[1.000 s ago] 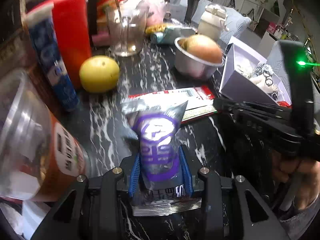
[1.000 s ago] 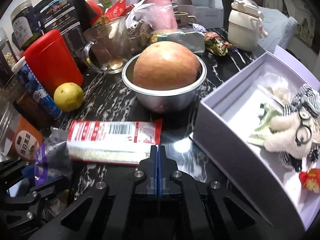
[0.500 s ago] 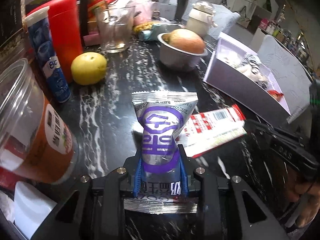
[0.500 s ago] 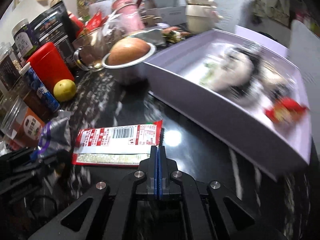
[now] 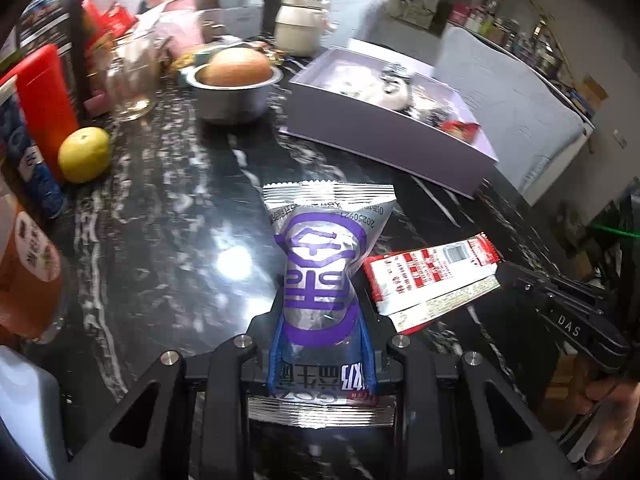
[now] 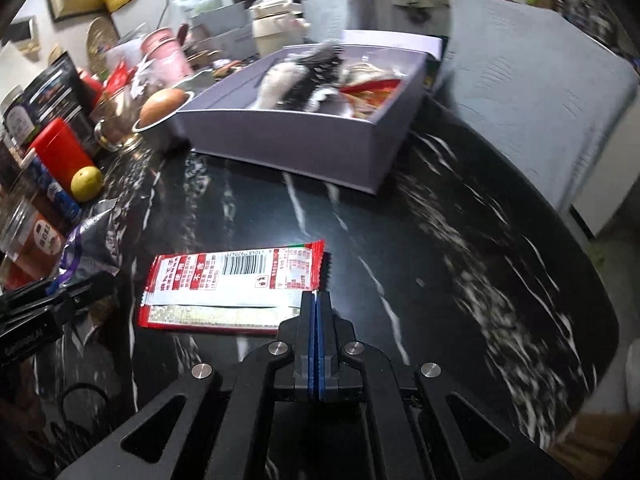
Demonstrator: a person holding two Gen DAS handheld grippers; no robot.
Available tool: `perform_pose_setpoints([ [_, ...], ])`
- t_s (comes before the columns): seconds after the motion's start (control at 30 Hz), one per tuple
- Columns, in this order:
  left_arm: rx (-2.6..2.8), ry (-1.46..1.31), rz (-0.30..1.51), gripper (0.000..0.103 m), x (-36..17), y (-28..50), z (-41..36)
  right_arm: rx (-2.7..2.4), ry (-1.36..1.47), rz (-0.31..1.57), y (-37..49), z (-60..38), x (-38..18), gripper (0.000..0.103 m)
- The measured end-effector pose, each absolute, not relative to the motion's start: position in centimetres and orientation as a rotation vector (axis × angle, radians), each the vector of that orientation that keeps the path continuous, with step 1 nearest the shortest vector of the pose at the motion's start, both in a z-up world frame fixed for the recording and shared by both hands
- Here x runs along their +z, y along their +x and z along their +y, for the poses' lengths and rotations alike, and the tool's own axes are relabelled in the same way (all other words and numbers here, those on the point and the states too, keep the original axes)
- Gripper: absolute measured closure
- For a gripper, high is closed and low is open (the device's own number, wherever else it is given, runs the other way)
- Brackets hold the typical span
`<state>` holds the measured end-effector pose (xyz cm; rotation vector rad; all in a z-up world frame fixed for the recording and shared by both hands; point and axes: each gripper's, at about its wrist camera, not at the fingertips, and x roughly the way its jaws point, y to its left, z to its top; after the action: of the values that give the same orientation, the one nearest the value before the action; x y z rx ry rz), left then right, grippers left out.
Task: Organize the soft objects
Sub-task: 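Grasp the red-and-white snack packet with the right gripper while the left lifts the silver bag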
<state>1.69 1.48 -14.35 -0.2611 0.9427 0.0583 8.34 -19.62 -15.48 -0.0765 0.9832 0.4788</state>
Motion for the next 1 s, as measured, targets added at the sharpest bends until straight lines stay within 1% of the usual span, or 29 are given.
perform_pose_setpoints([
  [0.13, 0.033, -0.248, 0.947, 0.073, -14.4, 1.4, 0.3, 0.466, -0.076, 0.986, 7.7, -20.6, -15.5, 0.098],
  [0.17, 0.032, -0.246, 0.948, 0.073, -14.3, 1.4, 0.1, 0.472, -0.081, 0.986, 7.6, -20.7, -15.4, 0.094],
  [0.2, 0.032, -0.248, 0.95, 0.073, -14.4, 1.3, 0.0, 0.476, -0.089, 0.983, 7.5, -20.8, -15.4, 0.082],
  [0.23, 0.032, -0.249, 0.951, 0.073, -14.3, 1.2, 0.0, 0.479, -0.106, 0.978, 7.5, -20.8, -15.3, 0.072],
  [0.27, 0.034, -0.248, 0.952, 0.073, -14.3, 1.0, -0.1, 0.488, -0.121, 0.969, 7.4, -20.8, -15.1, 0.052],
  [0.3, 0.036, -0.247, 0.951, 0.073, -14.2, 0.9, -0.2, 0.506, -0.131, 0.95, 7.3, -20.8, -14.9, 0.041],
  [0.43, 0.039, -0.246, 0.953, 0.073, -14.1, 0.4, -0.3, 0.594, -0.224, 0.91, 6.5, -20.0, -14.4, 0.031],
  [0.5, 0.037, -0.251, 0.959, 0.073, -14.2, 0.2, -0.4, 0.63, -0.286, 0.89, 6.2, -19.1, -14.4, 0.021],
  [0.7, 0.061, -0.262, 0.977, 0.073, -14.6, 0.2, -0.1, 0.737, -0.42, 0.858, 6.4, -17.1, -15.0, 0.011],
  [0.83, 0.078, -0.265, 0.989, 0.073, -14.7, 0.5, 0.1, 0.821, -0.487, 0.827, 7.4, -16.2, -15.3, 0.01],
  [0.9, 0.077, -0.276, 0.993, 0.073, -14.8, 0.7, 0.2, 0.845, -0.528, 0.827, 8.0, -15.7, -15.5, 0.006],
  [1.0, 0.076, -0.28, 0.995, 0.073, -14.8, 0.9, 0.2, 0.936, -0.614, 0.833, 8.5, -14.9, -15.9, 0.006],
])
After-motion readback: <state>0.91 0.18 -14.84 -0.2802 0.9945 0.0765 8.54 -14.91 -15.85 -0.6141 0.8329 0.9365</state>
